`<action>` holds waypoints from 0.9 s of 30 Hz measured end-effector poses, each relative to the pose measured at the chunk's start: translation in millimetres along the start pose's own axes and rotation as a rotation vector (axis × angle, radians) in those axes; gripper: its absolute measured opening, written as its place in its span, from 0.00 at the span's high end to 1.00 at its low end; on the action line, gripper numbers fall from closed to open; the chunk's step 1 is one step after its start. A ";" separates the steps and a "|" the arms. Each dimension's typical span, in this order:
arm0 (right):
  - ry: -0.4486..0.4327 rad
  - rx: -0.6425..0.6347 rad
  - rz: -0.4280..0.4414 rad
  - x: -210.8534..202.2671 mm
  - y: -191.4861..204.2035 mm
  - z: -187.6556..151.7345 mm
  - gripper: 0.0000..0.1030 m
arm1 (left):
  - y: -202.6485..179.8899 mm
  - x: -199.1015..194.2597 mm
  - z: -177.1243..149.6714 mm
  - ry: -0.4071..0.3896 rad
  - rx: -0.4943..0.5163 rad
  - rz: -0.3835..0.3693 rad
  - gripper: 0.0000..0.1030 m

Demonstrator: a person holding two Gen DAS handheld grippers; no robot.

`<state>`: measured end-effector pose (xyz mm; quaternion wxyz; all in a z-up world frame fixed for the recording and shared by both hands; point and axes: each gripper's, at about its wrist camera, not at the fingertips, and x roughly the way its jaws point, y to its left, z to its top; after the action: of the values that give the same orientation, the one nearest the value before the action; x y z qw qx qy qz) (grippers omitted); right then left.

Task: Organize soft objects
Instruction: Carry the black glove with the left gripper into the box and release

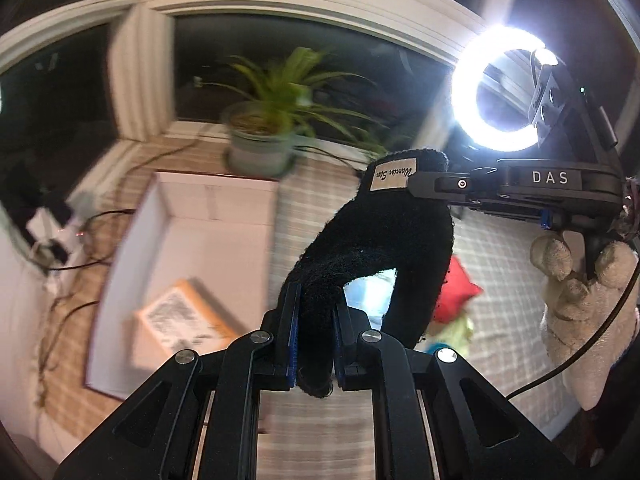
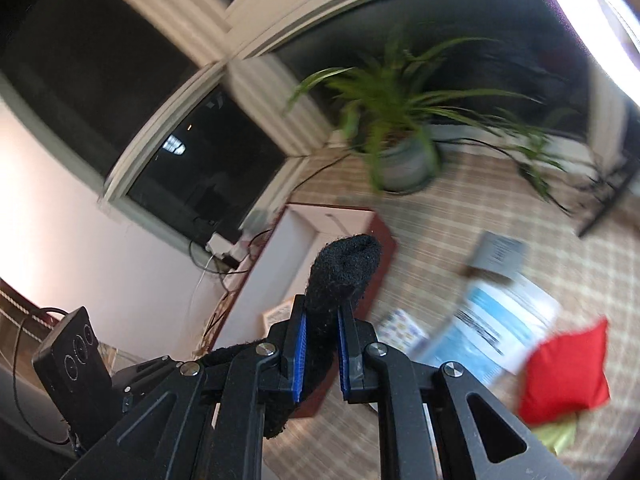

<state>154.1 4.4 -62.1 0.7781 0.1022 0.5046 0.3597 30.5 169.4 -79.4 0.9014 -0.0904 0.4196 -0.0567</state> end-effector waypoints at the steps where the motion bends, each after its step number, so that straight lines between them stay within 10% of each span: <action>1: 0.014 -0.022 0.003 11.6 9.5 4.2 0.88 | 10.6 -1.7 -0.5 -0.004 -0.013 0.024 0.89; 21: 0.223 -0.237 -0.100 199.8 64.2 29.3 0.88 | 96.1 46.0 -11.6 0.110 -0.096 0.261 0.88; 25: 0.248 -0.227 -0.137 214.1 55.2 30.7 0.78 | 94.4 55.8 -12.3 0.140 -0.110 0.262 0.67; 27: 0.257 -0.223 -0.136 215.0 51.7 30.8 0.55 | 94.1 55.3 -11.1 0.138 -0.113 0.267 0.40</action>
<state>206.8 190.5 -173.7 0.7363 -0.0659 0.5627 0.3701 60.0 250.2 -147.5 0.8634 -0.0801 0.4913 0.0814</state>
